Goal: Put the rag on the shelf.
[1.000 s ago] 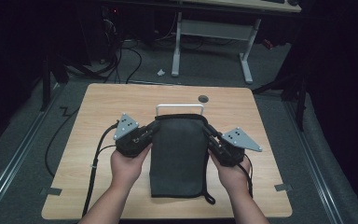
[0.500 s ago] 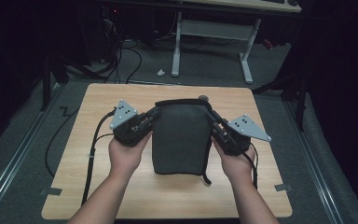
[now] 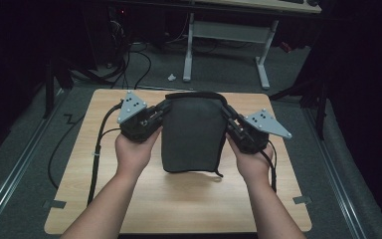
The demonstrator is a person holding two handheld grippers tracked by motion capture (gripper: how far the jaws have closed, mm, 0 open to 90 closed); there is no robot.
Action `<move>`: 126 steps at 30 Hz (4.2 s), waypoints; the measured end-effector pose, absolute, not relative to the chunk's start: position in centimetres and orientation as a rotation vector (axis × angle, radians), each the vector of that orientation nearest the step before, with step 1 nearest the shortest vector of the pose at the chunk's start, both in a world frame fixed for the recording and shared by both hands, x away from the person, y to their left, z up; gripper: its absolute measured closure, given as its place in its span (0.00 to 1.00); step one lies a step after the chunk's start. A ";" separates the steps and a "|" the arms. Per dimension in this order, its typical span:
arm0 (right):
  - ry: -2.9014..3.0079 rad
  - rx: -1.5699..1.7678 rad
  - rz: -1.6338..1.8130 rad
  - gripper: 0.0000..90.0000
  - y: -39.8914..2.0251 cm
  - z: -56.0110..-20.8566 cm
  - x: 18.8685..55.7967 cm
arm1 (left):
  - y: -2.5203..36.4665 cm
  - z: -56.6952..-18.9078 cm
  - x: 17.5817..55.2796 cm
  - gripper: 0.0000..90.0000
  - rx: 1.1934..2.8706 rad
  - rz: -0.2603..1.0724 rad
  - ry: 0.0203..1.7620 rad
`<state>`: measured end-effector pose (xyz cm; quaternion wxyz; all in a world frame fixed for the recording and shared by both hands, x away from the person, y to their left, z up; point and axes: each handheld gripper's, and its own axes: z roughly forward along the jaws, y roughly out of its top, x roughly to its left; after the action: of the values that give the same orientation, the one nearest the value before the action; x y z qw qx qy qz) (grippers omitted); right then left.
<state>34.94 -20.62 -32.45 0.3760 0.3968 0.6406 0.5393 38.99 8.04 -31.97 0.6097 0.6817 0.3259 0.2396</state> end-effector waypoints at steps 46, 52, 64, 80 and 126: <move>1.594 1.018 1.352 0.92 -21.0 -30.4 45.8 | 6.7 -29.7 50.1 0.94 1.627 0.622 0.782; 1.640 0.984 1.293 0.92 -20.5 -31.4 46.5 | 6.9 -31.5 51.3 0.94 1.665 0.614 0.815; 1.737 1.038 1.211 0.92 -20.9 -34.2 48.6 | 6.6 -34.5 52.7 0.93 1.763 0.575 0.833; 1.867 1.115 1.198 0.92 -21.7 -37.7 49.6 | 7.1 -39.5 53.4 0.94 1.819 0.445 0.888; 1.900 1.306 1.219 0.82 -24.6 -41.8 49.9 | 9.0 -44.4 54.1 0.76 1.782 0.186 1.078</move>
<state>49.89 -24.63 -41.82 0.2638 0.4830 0.7028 0.4508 54.08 8.96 -44.44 0.5014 0.7373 0.4461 0.0771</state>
